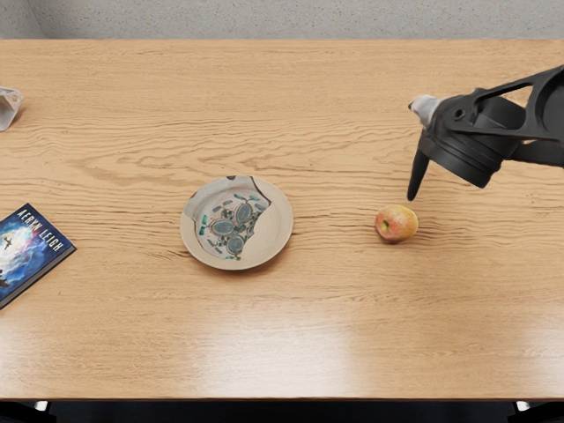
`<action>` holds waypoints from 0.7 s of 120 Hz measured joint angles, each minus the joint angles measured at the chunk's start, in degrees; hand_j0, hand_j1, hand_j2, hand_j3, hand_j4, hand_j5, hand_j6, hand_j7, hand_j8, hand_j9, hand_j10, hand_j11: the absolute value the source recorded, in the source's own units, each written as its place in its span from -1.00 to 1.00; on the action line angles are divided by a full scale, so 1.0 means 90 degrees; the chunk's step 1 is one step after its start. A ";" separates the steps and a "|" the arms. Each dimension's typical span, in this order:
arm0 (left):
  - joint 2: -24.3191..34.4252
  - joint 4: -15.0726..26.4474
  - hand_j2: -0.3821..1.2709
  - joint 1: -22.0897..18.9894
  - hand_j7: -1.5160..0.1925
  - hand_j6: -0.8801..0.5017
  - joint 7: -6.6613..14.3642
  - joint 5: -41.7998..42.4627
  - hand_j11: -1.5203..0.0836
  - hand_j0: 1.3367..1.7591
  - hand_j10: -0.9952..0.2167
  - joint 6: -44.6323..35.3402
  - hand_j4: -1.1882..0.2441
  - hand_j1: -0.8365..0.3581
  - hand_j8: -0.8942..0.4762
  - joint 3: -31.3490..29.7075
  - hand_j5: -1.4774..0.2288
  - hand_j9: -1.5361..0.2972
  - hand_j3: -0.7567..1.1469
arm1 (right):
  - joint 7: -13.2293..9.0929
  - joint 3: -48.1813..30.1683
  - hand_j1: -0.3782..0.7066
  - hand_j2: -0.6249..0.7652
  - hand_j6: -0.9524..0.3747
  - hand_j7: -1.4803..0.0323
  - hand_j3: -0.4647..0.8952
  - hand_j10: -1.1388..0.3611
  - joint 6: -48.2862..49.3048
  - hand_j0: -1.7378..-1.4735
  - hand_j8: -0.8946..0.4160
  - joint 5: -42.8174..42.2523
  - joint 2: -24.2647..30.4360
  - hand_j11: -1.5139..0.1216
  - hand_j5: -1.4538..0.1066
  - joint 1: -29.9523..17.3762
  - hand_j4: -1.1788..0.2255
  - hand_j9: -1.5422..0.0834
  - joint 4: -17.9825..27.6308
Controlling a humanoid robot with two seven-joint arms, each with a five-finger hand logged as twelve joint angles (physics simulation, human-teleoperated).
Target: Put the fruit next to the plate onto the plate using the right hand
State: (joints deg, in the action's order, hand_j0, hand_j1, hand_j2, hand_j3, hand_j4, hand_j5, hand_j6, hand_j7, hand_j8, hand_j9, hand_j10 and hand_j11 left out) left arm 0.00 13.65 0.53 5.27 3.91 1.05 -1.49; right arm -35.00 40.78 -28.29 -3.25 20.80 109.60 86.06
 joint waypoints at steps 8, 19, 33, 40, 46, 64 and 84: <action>0.0000 0.0000 -0.54 0.0001 0.77 0.27 0.0000 0.0001 0.90 0.52 0.64 0.0000 0.66 0.98 0.31 0.0000 0.73 0.68 -0.20 | 0.0000 -0.0065 -0.91 -0.10 0.41 0.93 -0.32 0.50 -0.0294 -0.40 0.34 -0.0007 -0.0008 0.83 0.84 -0.0176 0.66 0.87 0.0259; 0.0000 0.0000 -0.54 0.0002 0.77 0.27 0.0000 0.0003 0.90 0.52 0.64 0.0000 0.66 0.98 0.31 0.0000 0.73 0.68 -0.20 | 0.0000 -0.0066 -0.91 -0.10 0.41 0.93 -0.32 0.50 -0.0559 -0.40 0.34 -0.0015 -0.0128 0.83 0.84 -0.0338 0.66 0.87 0.0414; 0.0000 -0.0001 -0.54 0.0002 0.77 0.27 0.0000 0.0002 0.90 0.52 0.64 0.0000 0.66 0.98 0.31 0.0000 0.73 0.68 -0.20 | 0.0000 -0.0054 -0.90 -0.11 0.40 0.92 -0.32 0.49 -0.0685 -0.40 0.33 -0.0018 -0.0329 0.82 0.83 -0.0606 0.65 0.86 0.0404; 0.0000 0.0000 -0.54 0.0008 0.77 0.27 0.0000 0.0002 0.90 0.52 0.64 0.0000 0.66 0.98 0.31 0.0000 0.73 0.68 -0.20 | 0.0000 -0.0054 -0.83 -0.12 0.35 0.87 -0.32 0.45 -0.0711 -0.40 0.28 -0.0026 -0.0509 0.77 0.78 -0.0780 0.60 0.81 0.0246; 0.0000 0.0000 -0.54 0.0001 0.77 0.27 0.0000 0.0003 0.90 0.52 0.64 0.0000 0.66 0.98 0.31 0.0000 0.73 0.68 -0.20 | 0.0000 -0.0053 -0.78 -0.12 0.32 0.83 -0.32 0.42 -0.0724 -0.40 0.25 -0.0063 -0.0604 0.73 0.74 -0.0916 0.57 0.78 0.0072; 0.0000 -0.0001 -0.54 0.0005 0.77 0.27 0.0000 0.0001 0.90 0.52 0.64 0.0000 0.66 0.98 0.31 0.0000 0.73 0.68 -0.20 | 0.0000 -0.0070 -0.65 -0.14 0.23 0.72 -0.32 0.34 -0.0741 -0.40 0.16 -0.0325 -0.0719 0.64 0.64 -0.1413 0.48 0.68 -0.0393; 0.0000 -0.0001 -0.54 0.0001 0.77 0.27 0.0000 0.0001 0.90 0.52 0.64 0.0000 0.66 0.98 0.31 0.0000 0.73 0.68 -0.20 | 0.0000 -0.0111 -0.48 -0.16 0.11 0.59 -0.32 0.23 -0.0745 -0.40 0.04 -0.0404 -0.0879 0.51 0.51 -0.1572 0.38 0.56 -0.0518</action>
State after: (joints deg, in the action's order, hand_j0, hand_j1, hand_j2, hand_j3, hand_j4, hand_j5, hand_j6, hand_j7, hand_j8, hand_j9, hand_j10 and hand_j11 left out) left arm 0.00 13.64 0.54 5.27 3.92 1.05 -1.49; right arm -35.00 39.78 -34.99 -6.88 12.89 95.45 81.40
